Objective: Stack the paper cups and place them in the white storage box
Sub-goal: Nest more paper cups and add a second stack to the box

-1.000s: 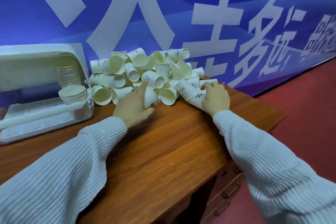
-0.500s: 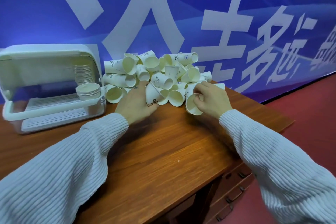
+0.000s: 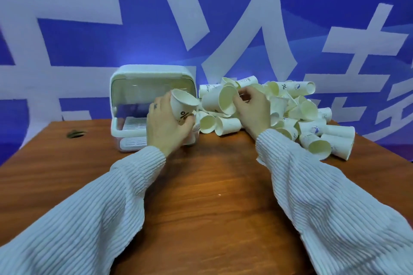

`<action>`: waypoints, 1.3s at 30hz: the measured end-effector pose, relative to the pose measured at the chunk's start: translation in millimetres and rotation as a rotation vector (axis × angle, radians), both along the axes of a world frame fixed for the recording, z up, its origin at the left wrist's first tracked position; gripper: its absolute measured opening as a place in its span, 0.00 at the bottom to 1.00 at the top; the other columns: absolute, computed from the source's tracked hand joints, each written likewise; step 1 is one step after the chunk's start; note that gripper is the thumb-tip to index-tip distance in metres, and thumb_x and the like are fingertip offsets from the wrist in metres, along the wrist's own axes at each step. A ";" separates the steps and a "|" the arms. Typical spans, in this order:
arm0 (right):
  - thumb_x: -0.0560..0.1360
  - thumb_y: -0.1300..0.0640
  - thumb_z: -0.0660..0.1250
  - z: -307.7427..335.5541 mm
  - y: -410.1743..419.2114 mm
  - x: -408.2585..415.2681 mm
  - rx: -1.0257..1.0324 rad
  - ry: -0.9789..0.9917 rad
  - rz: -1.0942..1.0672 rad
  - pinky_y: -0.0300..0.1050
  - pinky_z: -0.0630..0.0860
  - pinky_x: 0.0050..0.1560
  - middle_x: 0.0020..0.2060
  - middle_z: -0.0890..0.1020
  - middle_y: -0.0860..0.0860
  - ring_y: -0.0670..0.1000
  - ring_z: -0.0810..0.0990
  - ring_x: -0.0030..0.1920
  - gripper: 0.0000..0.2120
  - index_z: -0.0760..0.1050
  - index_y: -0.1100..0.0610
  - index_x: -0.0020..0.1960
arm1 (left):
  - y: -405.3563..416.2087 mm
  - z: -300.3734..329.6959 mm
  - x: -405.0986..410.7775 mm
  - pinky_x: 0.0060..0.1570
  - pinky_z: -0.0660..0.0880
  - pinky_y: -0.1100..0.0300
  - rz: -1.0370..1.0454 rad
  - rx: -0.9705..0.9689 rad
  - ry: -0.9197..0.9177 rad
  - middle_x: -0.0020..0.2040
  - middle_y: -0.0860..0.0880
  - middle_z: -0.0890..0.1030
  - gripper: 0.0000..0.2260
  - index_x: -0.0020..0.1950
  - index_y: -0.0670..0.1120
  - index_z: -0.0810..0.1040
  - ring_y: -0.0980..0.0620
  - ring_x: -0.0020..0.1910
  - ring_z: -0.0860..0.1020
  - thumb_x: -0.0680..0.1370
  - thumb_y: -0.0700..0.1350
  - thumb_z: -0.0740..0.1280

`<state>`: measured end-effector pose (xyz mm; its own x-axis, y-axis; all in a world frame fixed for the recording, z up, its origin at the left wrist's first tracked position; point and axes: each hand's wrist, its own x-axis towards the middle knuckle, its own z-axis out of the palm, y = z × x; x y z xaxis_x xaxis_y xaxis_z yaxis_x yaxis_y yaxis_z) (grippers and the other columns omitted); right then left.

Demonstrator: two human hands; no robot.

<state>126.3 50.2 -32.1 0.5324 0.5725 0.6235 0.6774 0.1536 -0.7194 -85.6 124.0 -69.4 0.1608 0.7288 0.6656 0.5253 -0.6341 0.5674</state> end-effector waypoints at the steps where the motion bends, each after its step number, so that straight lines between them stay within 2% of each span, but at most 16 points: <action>1: 0.79 0.51 0.68 1.5 12.6 -10.4 -0.011 0.000 0.010 0.39 0.74 0.47 0.41 0.83 0.42 0.42 0.81 0.44 0.06 0.81 0.52 0.47 | 5.1 0.4 -9.9 0.63 0.70 0.48 0.039 -0.017 -0.029 0.63 0.45 0.76 0.33 0.72 0.47 0.69 0.43 0.63 0.71 0.71 0.58 0.69; 4: 0.78 0.52 0.67 2.6 45.3 -34.2 -0.082 -0.012 0.014 0.44 0.74 0.45 0.40 0.82 0.43 0.48 0.81 0.45 0.05 0.79 0.51 0.46 | 16.5 0.3 -33.2 0.62 0.70 0.52 0.068 -0.079 -0.127 0.65 0.46 0.76 0.31 0.72 0.48 0.69 0.45 0.65 0.73 0.72 0.53 0.74; 7: 0.78 0.55 0.65 4.2 66.2 -48.6 -0.172 -0.047 0.017 0.45 0.71 0.42 0.39 0.81 0.46 0.52 0.80 0.44 0.06 0.80 0.54 0.47 | 21.5 1.7 -48.7 0.61 0.71 0.53 0.044 -0.097 -0.182 0.68 0.48 0.76 0.33 0.75 0.49 0.66 0.46 0.66 0.74 0.73 0.52 0.75; 11: 0.77 0.56 0.64 5.2 83.0 -57.9 -0.357 -0.218 -0.012 0.46 0.72 0.43 0.44 0.85 0.52 0.55 0.80 0.46 0.10 0.83 0.54 0.51 | 22.0 5.0 -56.0 0.61 0.70 0.54 0.024 -0.137 -0.174 0.72 0.49 0.74 0.39 0.80 0.51 0.58 0.47 0.68 0.73 0.75 0.52 0.75; 14: 0.76 0.58 0.62 4.1 95.0 -62.2 -0.444 -0.266 -0.016 0.49 0.78 0.47 0.44 0.85 0.56 0.58 0.80 0.46 0.13 0.85 0.54 0.52 | 27.0 8.3 -54.1 0.61 0.66 0.59 0.014 -0.105 -0.169 0.74 0.49 0.70 0.39 0.80 0.50 0.59 0.48 0.71 0.70 0.75 0.52 0.76; 16: 0.75 0.60 0.62 1.6 104.0 -64.7 -0.503 -0.296 -0.021 0.50 0.80 0.47 0.42 0.85 0.57 0.59 0.81 0.45 0.13 0.85 0.56 0.49 | 32.6 10.7 -50.1 0.63 0.67 0.59 0.012 -0.105 -0.178 0.74 0.49 0.70 0.38 0.79 0.49 0.61 0.50 0.70 0.70 0.74 0.52 0.76; 18: 0.74 0.60 0.63 -1.8 111.5 -66.5 -0.579 -0.319 -0.026 0.49 0.78 0.45 0.42 0.84 0.57 0.60 0.82 0.45 0.10 0.83 0.57 0.45 | 38.1 13.4 -45.2 0.65 0.70 0.56 0.002 -0.109 -0.200 0.73 0.49 0.71 0.37 0.78 0.48 0.62 0.49 0.70 0.70 0.73 0.52 0.76; 20: 0.74 0.60 0.63 -6.6 115.3 -66.8 -0.673 -0.343 -0.031 0.48 0.76 0.44 0.42 0.82 0.56 0.60 0.81 0.46 0.08 0.81 0.57 0.46 | 42.0 17.4 -40.4 0.63 0.70 0.57 -0.014 -0.128 -0.238 0.72 0.49 0.71 0.37 0.78 0.49 0.63 0.50 0.69 0.72 0.73 0.51 0.75; 23: 0.74 0.56 0.59 -14.6 118.6 -63.7 -0.751 -0.291 0.002 0.48 0.73 0.46 0.44 0.80 0.55 0.60 0.80 0.48 0.11 0.81 0.56 0.47 | 46.8 22.3 -34.2 0.61 0.67 0.60 -0.055 -0.158 -0.266 0.71 0.50 0.72 0.36 0.78 0.50 0.61 0.52 0.67 0.71 0.74 0.48 0.75; 25: 0.74 0.53 0.55 -19.7 122.1 -62.7 -0.756 -0.184 0.093 0.48 0.72 0.46 0.44 0.80 0.55 0.60 0.79 0.48 0.12 0.76 0.54 0.42 | 51.2 23.3 -30.1 0.61 0.68 0.59 -0.092 -0.160 -0.268 0.70 0.50 0.72 0.35 0.78 0.49 0.62 0.54 0.65 0.70 0.75 0.47 0.75; 28: 0.75 0.55 0.55 -23.1 127.3 -61.1 -0.723 -0.034 0.196 0.45 0.69 0.36 0.40 0.81 0.55 0.58 0.78 0.43 0.12 0.75 0.52 0.38 | 61.2 24.7 -23.6 0.63 0.69 0.57 -0.097 -0.157 -0.221 0.71 0.50 0.71 0.35 0.79 0.49 0.62 0.56 0.63 0.68 0.75 0.48 0.74; 31: 0.79 0.61 0.56 -18.1 126.6 -58.5 -0.750 0.028 0.282 0.42 0.66 0.29 0.33 0.79 0.53 0.52 0.75 0.32 0.12 0.79 0.58 0.48 | 71.5 26.9 -14.3 0.67 0.70 0.52 -0.107 -0.178 -0.114 0.70 0.48 0.71 0.35 0.79 0.50 0.64 0.51 0.65 0.71 0.74 0.50 0.73; 33: 0.81 0.63 0.55 -16.5 125.2 -57.8 -0.776 0.035 0.319 0.37 0.66 0.25 0.31 0.78 0.53 0.50 0.73 0.29 0.14 0.80 0.61 0.56 | 77.7 28.4 -8.1 0.68 0.70 0.51 -0.106 -0.209 -0.076 0.69 0.46 0.72 0.34 0.78 0.50 0.65 0.47 0.68 0.72 0.74 0.49 0.72; 34: 0.81 0.63 0.55 -18.0 126.1 -56.9 -0.772 0.050 0.323 0.36 0.66 0.24 0.31 0.78 0.53 0.49 0.73 0.28 0.15 0.80 0.63 0.59 | 80.8 29.7 -5.9 0.67 0.70 0.52 -0.106 -0.221 -0.071 0.69 0.46 0.73 0.34 0.78 0.49 0.66 0.47 0.67 0.72 0.73 0.48 0.72; 36: 0.83 0.60 0.57 -21.6 126.6 -56.0 -0.740 0.169 0.316 0.41 0.67 0.25 0.31 0.76 0.52 0.50 0.72 0.28 0.17 0.78 0.65 0.66 | 85.4 32.8 -3.8 0.63 0.69 0.56 -0.117 -0.231 -0.055 0.68 0.46 0.73 0.33 0.77 0.48 0.67 0.49 0.64 0.72 0.74 0.47 0.73; 39: 0.84 0.58 0.58 -24.1 127.1 -54.6 -0.722 0.228 0.326 0.43 0.66 0.27 0.32 0.74 0.51 0.49 0.71 0.28 0.18 0.75 0.64 0.69 | 90.8 35.3 -3.4 0.57 0.67 0.60 -0.157 -0.226 -0.036 0.66 0.49 0.73 0.33 0.77 0.49 0.67 0.52 0.61 0.71 0.74 0.47 0.74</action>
